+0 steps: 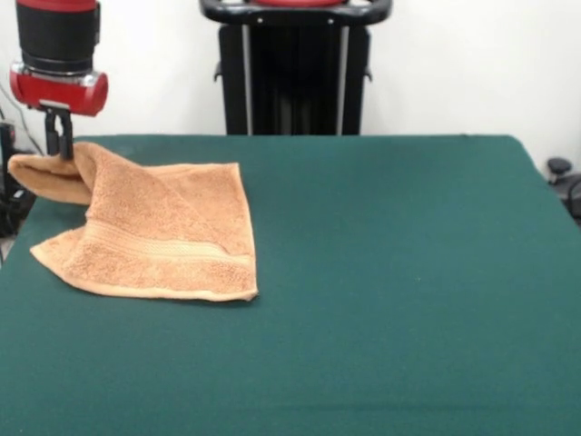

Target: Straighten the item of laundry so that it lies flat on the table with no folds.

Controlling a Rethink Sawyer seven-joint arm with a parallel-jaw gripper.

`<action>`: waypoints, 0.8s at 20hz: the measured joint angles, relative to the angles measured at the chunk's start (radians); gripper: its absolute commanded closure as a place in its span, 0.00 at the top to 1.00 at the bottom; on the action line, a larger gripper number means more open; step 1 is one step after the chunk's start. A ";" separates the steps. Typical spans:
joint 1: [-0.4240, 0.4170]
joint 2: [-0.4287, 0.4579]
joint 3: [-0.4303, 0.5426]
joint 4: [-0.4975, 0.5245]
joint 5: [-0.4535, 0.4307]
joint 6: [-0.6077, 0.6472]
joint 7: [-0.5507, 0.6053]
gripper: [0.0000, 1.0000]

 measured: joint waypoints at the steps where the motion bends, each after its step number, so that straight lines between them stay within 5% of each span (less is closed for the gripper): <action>1: 0.001 -0.004 0.000 0.000 -0.003 0.000 0.000 0.00; 7: 0.012 -0.008 0.002 0.000 -0.009 0.000 0.000 0.00; 8: 0.012 -0.008 0.006 0.000 -0.009 0.000 0.000 1.00; 16: 0.012 -0.008 0.007 0.001 -0.009 0.000 0.000 1.00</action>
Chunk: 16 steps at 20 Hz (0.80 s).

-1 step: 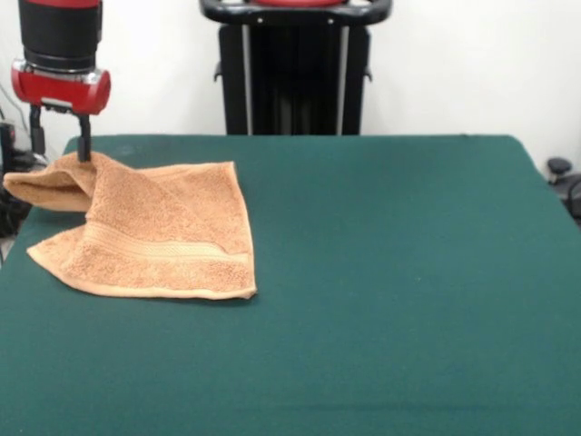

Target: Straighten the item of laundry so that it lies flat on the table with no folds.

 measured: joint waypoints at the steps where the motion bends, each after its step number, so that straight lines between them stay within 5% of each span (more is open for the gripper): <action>1: 0.000 0.000 0.000 0.000 -0.001 0.000 0.000 1.00; 16: 0.065 -0.026 0.000 0.005 -0.001 0.000 0.000 1.00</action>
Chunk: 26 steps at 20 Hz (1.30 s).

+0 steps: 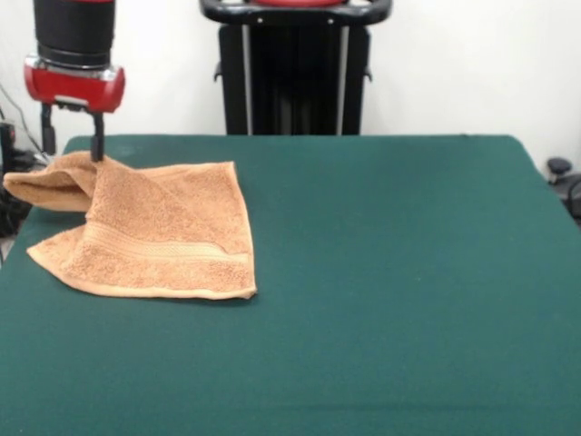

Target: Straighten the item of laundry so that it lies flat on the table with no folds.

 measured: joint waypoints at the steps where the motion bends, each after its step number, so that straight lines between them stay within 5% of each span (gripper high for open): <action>1: 0.010 -0.001 0.000 0.000 0.000 0.000 0.000 1.00; 15: 0.112 -0.021 0.000 0.008 0.018 -0.001 0.000 1.00; 26: 0.140 0.090 -0.005 0.008 0.018 -0.085 0.000 1.00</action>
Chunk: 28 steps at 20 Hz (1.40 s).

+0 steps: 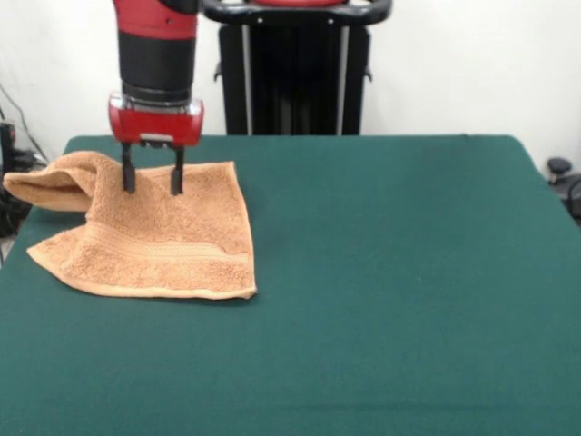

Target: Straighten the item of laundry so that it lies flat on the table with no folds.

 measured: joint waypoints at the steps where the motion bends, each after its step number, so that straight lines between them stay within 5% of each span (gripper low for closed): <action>1: 0.002 0.012 -0.001 0.000 0.000 -0.012 0.000 1.00; 9: 0.022 0.161 -0.014 -0.003 0.001 -0.139 0.000 1.00; 28: 0.100 0.182 -0.090 -0.002 0.090 -0.199 0.000 1.00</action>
